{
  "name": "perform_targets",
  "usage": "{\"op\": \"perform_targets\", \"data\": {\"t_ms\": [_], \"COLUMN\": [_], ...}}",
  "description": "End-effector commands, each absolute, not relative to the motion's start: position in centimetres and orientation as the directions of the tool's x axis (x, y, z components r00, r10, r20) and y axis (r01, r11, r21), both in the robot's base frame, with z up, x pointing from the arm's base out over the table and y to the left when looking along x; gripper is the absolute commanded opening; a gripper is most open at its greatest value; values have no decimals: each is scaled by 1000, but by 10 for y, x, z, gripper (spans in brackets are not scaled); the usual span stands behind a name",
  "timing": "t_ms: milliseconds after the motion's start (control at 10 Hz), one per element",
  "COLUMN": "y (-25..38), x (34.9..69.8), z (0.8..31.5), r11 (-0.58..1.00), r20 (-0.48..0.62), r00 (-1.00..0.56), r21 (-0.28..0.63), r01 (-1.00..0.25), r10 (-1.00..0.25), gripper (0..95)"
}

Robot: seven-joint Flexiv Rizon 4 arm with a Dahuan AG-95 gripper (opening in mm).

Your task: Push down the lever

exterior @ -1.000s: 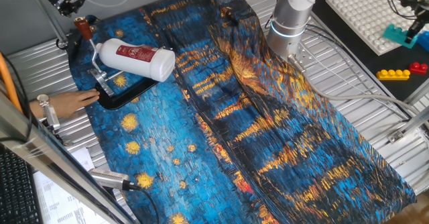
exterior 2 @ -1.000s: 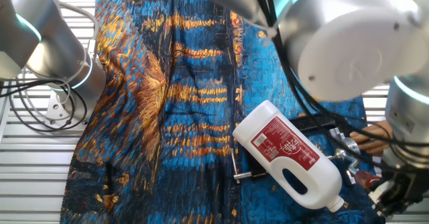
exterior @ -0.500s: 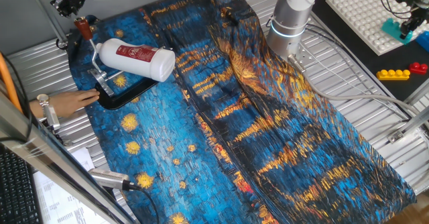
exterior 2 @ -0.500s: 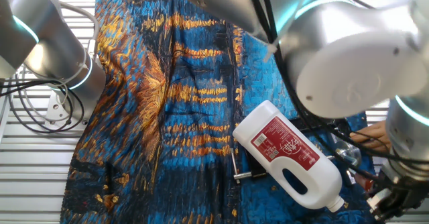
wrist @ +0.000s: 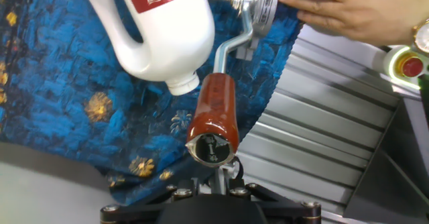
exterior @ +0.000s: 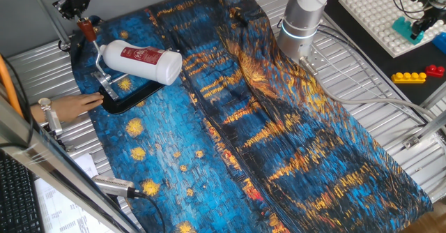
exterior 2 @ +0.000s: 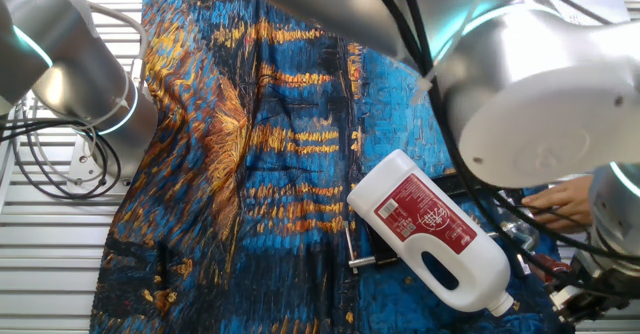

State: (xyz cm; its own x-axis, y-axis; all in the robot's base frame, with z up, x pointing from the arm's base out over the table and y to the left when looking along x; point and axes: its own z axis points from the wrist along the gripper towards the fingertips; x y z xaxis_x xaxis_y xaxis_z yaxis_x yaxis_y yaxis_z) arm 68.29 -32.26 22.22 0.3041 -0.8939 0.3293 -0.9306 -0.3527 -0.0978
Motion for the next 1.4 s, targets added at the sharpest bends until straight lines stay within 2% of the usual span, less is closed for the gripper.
{"op": "perform_targets", "data": {"t_ms": [100, 1400], "y": [-322, -315], "x": [682, 678], "z": [222, 219], "r11": [-345, -299], "r20": [305, 263], "r00": [299, 266], "r21": [-105, -93], "r01": [-933, -950], "r10": [-904, -927], "gripper": [190, 190]}}
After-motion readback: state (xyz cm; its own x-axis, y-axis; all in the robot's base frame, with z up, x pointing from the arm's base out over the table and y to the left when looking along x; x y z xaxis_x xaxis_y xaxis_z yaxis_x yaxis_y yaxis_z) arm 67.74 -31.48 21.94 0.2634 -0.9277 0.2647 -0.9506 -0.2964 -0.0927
